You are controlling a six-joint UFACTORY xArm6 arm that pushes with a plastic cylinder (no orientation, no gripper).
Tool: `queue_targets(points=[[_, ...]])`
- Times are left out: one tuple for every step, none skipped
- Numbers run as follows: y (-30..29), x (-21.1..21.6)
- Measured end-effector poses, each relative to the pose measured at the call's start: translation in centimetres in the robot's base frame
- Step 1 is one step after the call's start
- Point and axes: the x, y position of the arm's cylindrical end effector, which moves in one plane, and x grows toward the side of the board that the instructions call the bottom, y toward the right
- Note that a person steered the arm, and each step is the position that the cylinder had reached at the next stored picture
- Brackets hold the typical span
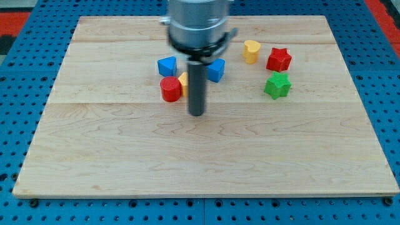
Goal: Place the red circle and hexagon parallel to each other
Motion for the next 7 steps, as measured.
queue_targets(points=[[-3.7, -1.9], [-5.1, -3.3], [-10.4, -3.4], [-10.1, -5.0], [-11.0, -7.6], [-3.1, -7.5], [1.7, -6.5]])
